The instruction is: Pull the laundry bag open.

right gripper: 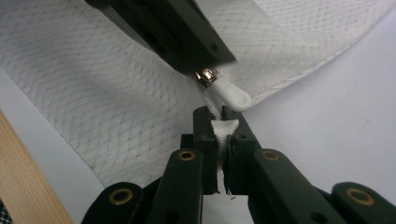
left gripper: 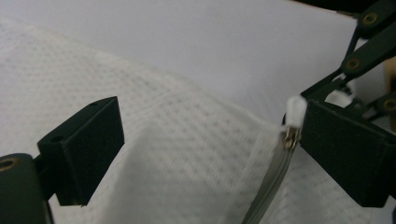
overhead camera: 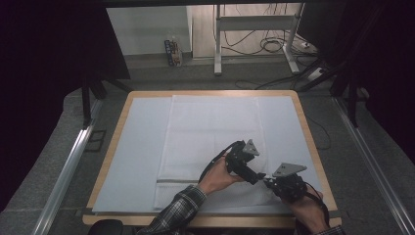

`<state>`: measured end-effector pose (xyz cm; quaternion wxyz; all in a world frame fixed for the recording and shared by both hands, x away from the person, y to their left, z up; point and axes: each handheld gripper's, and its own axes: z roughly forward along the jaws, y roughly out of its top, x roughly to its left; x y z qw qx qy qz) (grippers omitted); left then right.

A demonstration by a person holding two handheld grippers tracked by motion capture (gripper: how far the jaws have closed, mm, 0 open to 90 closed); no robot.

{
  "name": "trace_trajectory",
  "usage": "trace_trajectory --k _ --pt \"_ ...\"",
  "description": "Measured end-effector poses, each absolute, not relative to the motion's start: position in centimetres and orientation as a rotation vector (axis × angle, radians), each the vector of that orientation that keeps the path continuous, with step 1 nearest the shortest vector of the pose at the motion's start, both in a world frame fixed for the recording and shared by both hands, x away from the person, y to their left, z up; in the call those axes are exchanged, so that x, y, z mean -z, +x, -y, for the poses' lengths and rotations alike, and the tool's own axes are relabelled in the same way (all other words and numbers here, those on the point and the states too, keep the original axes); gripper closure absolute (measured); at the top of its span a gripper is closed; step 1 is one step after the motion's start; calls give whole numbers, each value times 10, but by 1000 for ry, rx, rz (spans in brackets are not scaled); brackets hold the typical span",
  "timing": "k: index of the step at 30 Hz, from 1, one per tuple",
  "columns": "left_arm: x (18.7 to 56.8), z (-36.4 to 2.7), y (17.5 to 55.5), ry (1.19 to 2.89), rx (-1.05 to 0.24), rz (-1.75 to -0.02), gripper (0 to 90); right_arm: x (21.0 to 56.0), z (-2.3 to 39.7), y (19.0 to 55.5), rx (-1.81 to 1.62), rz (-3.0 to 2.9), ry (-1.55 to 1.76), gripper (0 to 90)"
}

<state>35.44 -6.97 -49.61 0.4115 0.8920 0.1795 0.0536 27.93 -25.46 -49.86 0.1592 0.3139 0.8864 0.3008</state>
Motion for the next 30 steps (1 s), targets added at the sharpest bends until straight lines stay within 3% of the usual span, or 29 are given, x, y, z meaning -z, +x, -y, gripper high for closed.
trace_trajectory --k 4,7,9,17,21,26,30 --pt "497 82 352 2255 -133 -435 61 498 255 280 -866 -2534 887 845" --pt "498 85 350 2282 -201 -440 57 498 256 280 -863 -2536 892 845" --pt "495 79 352 2267 -246 -485 65 499 256 280 -857 -2539 893 845" --pt "491 53 353 2272 -204 -493 129 499 255 281 -835 -2532 888 844" --pt "488 35 352 2253 -132 -474 256 499 254 280 -832 -2519 873 841" --pt "488 28 351 2209 -12 -469 500 499 252 279 -807 -2506 830 840" --pt "495 29 349 2207 114 -439 613 498 251 278 -797 -2489 794 840"
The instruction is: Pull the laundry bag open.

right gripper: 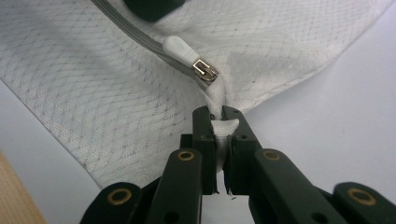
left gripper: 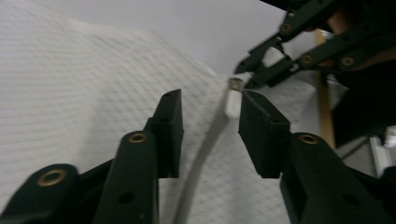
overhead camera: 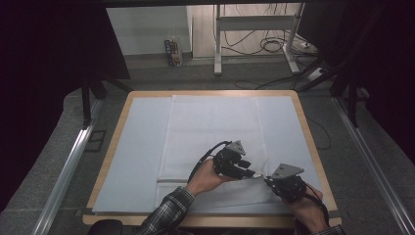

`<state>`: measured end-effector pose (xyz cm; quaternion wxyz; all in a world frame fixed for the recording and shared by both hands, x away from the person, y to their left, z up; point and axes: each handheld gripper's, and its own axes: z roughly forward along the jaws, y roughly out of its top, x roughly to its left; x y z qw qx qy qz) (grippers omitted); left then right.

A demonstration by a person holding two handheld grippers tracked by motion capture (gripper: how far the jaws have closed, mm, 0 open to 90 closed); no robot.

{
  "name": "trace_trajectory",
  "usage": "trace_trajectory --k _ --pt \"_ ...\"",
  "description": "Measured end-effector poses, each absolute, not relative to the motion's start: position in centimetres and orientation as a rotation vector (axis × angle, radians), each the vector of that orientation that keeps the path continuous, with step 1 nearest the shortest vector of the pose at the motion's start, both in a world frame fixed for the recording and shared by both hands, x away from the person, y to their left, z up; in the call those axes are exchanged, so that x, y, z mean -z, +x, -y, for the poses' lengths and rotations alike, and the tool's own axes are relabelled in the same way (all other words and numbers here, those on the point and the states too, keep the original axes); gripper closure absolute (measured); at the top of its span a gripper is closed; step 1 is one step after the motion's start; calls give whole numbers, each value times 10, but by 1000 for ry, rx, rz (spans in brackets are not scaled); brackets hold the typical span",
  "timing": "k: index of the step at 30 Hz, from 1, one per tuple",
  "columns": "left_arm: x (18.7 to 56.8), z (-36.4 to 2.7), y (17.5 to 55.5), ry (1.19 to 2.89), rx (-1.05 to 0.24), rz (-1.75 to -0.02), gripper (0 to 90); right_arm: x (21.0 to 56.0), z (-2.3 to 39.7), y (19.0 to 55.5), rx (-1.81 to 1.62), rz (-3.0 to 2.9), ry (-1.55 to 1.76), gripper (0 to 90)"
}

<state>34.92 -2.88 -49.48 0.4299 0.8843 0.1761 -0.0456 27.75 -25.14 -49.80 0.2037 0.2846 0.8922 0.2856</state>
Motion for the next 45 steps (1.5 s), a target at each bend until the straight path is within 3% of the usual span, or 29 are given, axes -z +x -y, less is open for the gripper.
trace_trajectory --k 5,18,27,31,42,45 --pt "500 33 350 2198 224 -430 714 497 251 277 -792 -2476 764 840" --pt "503 38 354 2194 345 -432 766 496 250 276 -784 -2457 730 838" --pt "505 42 356 2181 369 -496 763 496 249 275 -776 -2456 723 836" --pt "504 42 358 2196 368 -501 815 496 249 276 -781 -2455 725 836" --pt "505 42 356 2186 362 -496 850 497 250 277 -791 -2463 746 824" --pt "504 41 355 2199 338 -463 870 496 252 279 -826 -2466 763 761"
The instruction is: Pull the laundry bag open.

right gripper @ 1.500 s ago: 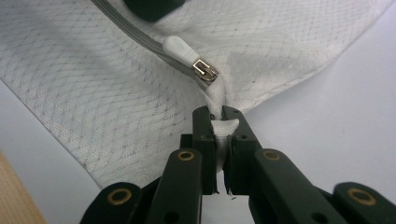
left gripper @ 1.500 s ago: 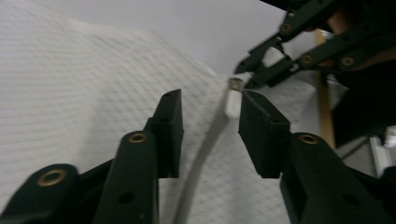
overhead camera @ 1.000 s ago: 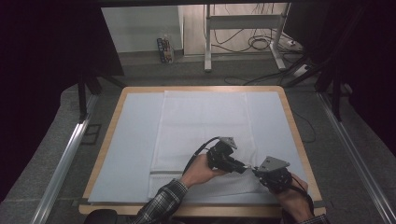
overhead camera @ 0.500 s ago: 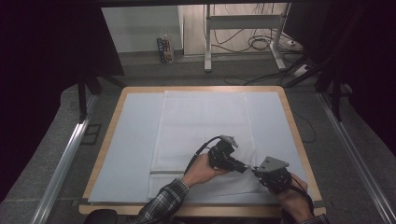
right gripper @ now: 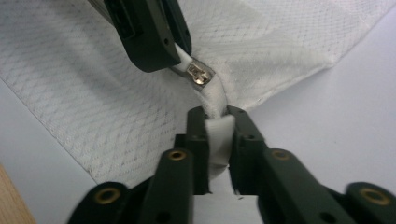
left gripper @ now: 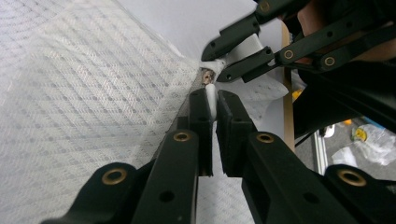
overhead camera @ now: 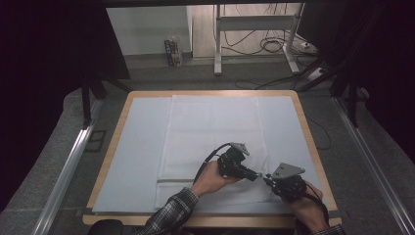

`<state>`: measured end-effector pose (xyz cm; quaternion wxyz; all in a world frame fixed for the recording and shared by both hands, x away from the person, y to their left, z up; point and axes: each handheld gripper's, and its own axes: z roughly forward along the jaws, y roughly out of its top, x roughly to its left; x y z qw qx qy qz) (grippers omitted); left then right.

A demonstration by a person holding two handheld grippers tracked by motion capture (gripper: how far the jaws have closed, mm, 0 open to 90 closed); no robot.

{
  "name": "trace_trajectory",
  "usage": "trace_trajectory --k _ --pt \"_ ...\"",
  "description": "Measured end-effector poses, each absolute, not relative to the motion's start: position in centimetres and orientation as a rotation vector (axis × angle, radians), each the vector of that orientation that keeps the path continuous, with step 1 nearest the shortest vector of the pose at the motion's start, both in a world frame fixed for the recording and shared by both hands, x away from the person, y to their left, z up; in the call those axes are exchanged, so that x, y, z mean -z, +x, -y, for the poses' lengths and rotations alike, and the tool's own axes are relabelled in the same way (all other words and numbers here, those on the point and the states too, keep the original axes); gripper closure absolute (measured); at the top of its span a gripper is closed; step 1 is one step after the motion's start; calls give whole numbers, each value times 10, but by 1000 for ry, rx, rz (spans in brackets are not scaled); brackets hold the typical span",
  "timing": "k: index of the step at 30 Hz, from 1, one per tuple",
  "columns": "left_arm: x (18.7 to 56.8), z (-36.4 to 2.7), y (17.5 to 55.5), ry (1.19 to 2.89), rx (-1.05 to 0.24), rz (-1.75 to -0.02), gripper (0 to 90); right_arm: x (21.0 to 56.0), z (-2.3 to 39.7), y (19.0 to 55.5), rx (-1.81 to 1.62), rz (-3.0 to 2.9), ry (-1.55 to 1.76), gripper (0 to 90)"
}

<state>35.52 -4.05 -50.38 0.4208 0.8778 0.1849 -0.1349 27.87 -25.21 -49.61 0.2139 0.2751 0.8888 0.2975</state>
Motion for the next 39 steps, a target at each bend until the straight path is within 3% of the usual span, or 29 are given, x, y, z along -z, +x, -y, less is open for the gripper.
trace_trajectory --k 8,13,16,20,21,22,24,39 --pt "503 40 355 2218 316 -430 874 495 254 289 -834 -2481 761 518" --pt "501 39 355 2223 314 -413 873 495 254 298 -861 -2521 743 464" --pt "500 38 356 2214 321 -405 873 494 254 305 -881 -2560 692 505" --pt "499 37 357 2203 319 -412 873 494 251 307 -912 -2588 663 674" --pt "499 37 357 2203 319 -412 873 494 251 307 -912 -2588 663 674" --pt "499 37 356 2199 309 -416 873 494 250 306 -902 -2591 637 768" --pt "498 37 354 2202 279 -415 873 494 249 304 -894 -2584 632 818" --pt "499 29 349 2260 207 -417 876 497 252 300 -884 -2591 699 848"
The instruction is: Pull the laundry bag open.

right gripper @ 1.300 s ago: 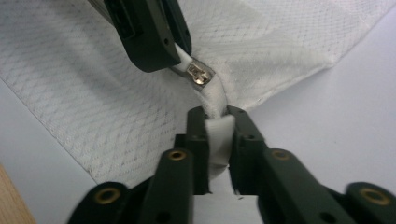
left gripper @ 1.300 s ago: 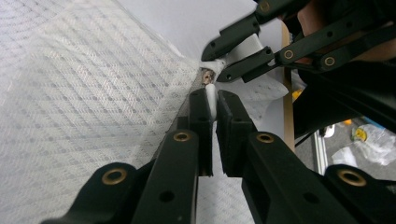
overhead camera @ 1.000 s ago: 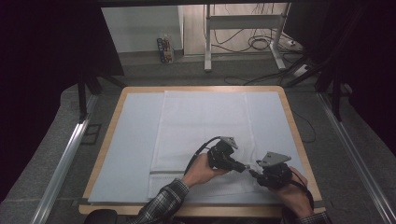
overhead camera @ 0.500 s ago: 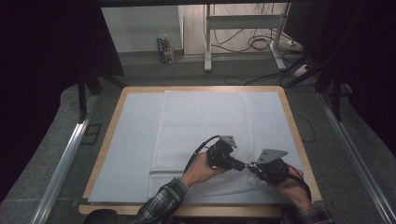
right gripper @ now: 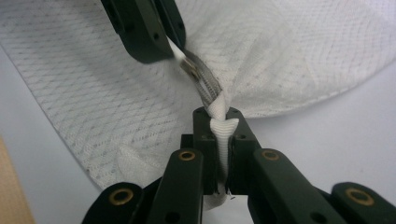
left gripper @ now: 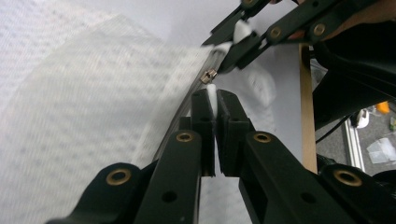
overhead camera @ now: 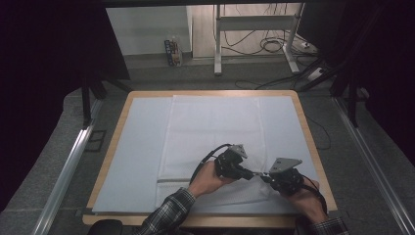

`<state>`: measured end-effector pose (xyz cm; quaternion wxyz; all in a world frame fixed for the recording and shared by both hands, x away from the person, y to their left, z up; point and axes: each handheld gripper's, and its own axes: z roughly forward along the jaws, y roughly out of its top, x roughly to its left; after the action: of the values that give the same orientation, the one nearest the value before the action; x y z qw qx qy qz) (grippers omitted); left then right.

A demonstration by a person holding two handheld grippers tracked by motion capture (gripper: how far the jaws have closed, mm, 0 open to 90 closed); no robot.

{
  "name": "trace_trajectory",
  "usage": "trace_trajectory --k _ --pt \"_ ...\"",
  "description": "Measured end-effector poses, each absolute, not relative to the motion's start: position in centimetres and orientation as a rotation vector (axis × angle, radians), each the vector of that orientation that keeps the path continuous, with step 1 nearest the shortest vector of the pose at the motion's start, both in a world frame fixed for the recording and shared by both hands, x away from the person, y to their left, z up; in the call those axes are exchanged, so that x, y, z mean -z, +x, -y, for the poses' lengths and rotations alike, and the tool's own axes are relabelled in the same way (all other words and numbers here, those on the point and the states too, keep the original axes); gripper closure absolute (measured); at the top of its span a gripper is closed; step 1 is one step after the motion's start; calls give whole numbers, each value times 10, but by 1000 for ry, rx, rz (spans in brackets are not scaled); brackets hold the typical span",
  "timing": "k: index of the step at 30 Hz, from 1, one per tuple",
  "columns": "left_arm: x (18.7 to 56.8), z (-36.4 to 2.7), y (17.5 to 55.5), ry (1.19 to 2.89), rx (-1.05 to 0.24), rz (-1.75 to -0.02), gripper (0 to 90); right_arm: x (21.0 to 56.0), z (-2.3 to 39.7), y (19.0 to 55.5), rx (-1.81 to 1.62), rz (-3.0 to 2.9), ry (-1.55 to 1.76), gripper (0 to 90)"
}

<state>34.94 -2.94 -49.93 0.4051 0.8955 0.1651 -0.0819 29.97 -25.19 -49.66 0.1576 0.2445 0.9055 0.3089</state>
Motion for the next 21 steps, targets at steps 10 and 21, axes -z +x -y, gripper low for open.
trace_trajectory --k 10,21 --pt "501 24 348 2271 191 -421 875 497 254 299 -893 -2591 717 847" --pt "501 19 345 2277 187 -432 875 498 253 298 -896 -2592 719 847"
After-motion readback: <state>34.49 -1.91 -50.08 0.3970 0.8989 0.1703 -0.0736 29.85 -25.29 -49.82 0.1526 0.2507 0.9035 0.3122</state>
